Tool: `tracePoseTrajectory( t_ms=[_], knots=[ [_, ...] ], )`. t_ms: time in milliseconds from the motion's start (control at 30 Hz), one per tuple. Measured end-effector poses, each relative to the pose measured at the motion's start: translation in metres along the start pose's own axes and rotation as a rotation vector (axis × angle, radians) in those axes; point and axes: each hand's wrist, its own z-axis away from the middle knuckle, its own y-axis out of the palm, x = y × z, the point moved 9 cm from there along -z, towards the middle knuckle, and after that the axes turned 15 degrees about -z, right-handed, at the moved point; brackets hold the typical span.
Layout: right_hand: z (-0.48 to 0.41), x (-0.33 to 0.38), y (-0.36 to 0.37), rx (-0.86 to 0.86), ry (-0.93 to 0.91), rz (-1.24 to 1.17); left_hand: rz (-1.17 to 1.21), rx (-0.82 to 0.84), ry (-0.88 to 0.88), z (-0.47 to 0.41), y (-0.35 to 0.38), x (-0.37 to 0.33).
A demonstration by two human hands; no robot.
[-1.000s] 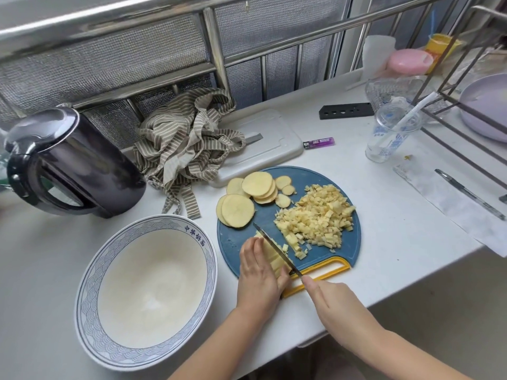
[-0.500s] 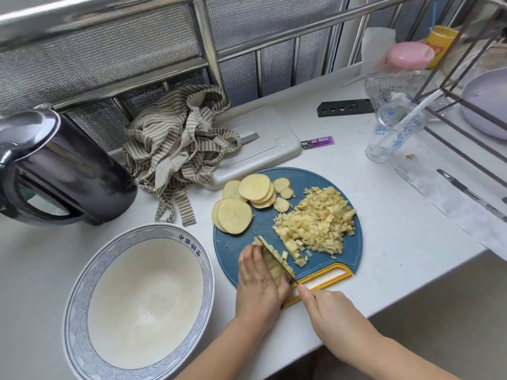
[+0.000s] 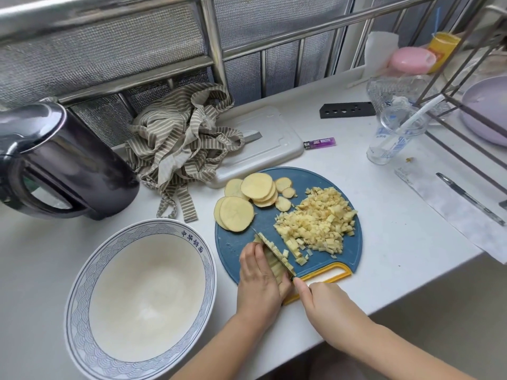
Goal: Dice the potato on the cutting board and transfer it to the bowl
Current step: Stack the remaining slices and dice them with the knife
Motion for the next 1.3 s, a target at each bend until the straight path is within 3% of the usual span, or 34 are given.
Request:
tracePoseTrajectory(
  t_ms=[400, 600, 767, 1300],
  knots=[
    [-0.01, 0.0, 0.003, -0.055, -0.079, 0.007, 0.008, -0.008, 0.0, -0.002, -0.003, -0.001],
    [-0.014, -0.014, -0.007, -0.036, -0.028, -0.202, -0.005, -0.027, 0.031, 0.0, -0.005, -0.003],
    [-0.015, -0.019, -0.021, -0.064, -0.052, -0.218, 0.023, -0.039, 0.009, 0.0, -0.008, 0.0],
    [0.006, -0.01, -0.028, -0.059, -0.146, -0.203, 0.104, 0.113, 0.024, 0.005, -0.004, 0.005]
  ],
)
